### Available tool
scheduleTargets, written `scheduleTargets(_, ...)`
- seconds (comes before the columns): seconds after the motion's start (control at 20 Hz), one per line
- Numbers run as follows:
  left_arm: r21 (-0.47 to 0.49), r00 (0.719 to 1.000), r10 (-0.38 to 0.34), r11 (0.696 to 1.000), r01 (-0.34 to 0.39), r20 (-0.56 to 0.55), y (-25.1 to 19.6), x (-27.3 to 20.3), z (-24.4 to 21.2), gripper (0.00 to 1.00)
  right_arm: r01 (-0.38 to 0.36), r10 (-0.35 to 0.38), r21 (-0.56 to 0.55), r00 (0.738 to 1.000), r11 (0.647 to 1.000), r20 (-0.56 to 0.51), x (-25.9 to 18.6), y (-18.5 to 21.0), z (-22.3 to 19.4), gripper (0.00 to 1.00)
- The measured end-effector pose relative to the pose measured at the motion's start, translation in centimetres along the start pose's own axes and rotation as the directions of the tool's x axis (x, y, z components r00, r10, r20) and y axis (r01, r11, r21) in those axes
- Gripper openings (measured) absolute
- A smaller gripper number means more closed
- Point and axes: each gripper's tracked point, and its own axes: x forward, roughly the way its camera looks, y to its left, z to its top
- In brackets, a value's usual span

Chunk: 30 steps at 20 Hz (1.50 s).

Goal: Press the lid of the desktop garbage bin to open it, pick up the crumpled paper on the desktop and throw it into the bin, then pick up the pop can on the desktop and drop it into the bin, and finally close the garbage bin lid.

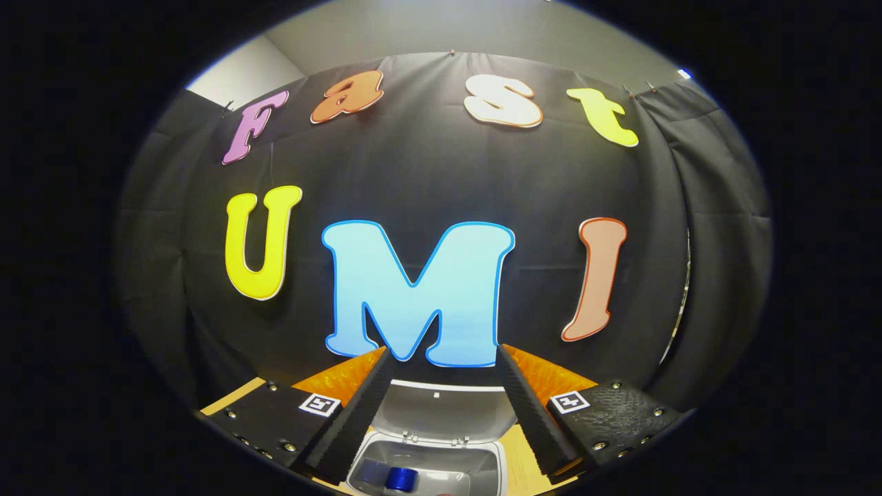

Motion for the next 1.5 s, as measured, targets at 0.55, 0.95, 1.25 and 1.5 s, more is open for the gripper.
scheduleTargets(0.55,-0.018,0.995,0.098,0.995,-0.098,-0.01,3.9,-1.6,-1.0,1.0,0.042,-0.039,0.035,0.995,0.999,-0.096,5.6,-0.9,-3.9,0.95)
scheduleTargets(0.95,-0.027,0.996,0.091,0.995,-0.091,-0.012,3.4,-1.2,-1.1,1.0,0.026,-0.021,0.042,0.993,0.999,-0.118,5.3,-0.3,-4.9,0.96)
scheduleTargets(1.25,-0.026,0.999,0.049,0.998,-0.05,-0.014,1.9,-0.2,-1.1,0.94,0.0,0.006,0.044,0.991,0.999,-0.136,1.1,0.4,-6.6,0.96)
scheduleTargets(1.5,-0.027,1.0,0.005,1.0,-0.005,-0.018,0.3,0.7,-1.2,1.0,-0.021,0.027,0.04,0.986,0.999,-0.165,-2.3,1.0,-9.2,0.96)
